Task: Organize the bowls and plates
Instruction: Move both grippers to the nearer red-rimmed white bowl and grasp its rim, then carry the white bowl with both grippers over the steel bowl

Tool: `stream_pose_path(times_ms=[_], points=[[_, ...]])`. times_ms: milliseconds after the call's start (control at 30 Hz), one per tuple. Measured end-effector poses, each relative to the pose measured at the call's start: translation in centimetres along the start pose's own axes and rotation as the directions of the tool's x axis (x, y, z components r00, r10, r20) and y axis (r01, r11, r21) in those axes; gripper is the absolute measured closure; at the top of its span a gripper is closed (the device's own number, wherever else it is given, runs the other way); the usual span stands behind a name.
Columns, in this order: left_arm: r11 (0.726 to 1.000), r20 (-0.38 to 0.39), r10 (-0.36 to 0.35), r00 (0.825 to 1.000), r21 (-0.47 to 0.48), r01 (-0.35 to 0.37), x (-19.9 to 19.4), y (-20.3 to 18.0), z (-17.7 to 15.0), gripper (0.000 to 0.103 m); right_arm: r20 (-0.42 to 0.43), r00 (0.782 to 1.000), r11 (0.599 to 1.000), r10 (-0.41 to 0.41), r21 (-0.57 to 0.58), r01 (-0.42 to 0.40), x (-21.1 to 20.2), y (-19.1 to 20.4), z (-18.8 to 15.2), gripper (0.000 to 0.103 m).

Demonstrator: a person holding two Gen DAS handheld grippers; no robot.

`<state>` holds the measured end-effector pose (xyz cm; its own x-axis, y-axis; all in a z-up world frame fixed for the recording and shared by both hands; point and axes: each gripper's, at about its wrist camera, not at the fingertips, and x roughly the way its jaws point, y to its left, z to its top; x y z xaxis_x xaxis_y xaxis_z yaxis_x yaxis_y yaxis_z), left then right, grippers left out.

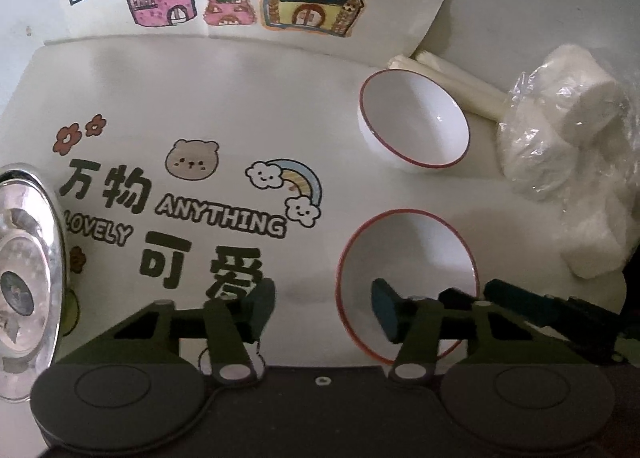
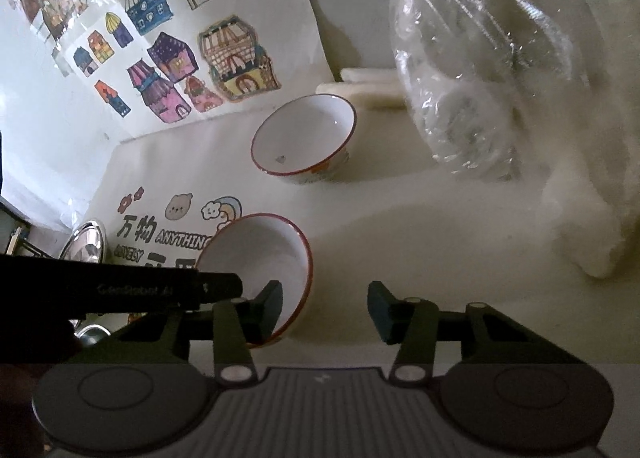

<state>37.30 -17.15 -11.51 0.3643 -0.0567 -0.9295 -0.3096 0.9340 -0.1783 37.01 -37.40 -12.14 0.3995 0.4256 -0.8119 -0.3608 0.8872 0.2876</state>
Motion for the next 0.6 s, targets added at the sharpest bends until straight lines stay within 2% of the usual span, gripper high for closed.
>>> stream_pose_path(times_ms=[67,267,467,600], points=[[1.0,-0.005,-0.002,1.0,0.002,0.002,0.3,-0.2,0.0,0.052,-0.006,1.0,1.0,0.003,0.004,-0.003,0.2,0.0,0.0,0.058],[1.0,-0.013,0.003,1.0,0.009,-0.003,0.8,-0.5,-0.2,0.064,-0.015,1.0,1.0,0.015,0.006,-0.015,0.4,0.0,0.0,0.068],[0.999,-0.008,-0.045,0.999,-0.008,0.045,0.8,-0.5,0.0,0.088,-0.025,0.999,0.998,0.048,0.034,-0.047,0.8,0.1,0.1,0.082],[0.999,0.005,-0.05,0.999,-0.011,0.05,0.7,-0.4,-0.3,0.089,-0.035,0.998,0.998,0.047,0.047,-0.046,1.2,0.2,0.2,0.083]])
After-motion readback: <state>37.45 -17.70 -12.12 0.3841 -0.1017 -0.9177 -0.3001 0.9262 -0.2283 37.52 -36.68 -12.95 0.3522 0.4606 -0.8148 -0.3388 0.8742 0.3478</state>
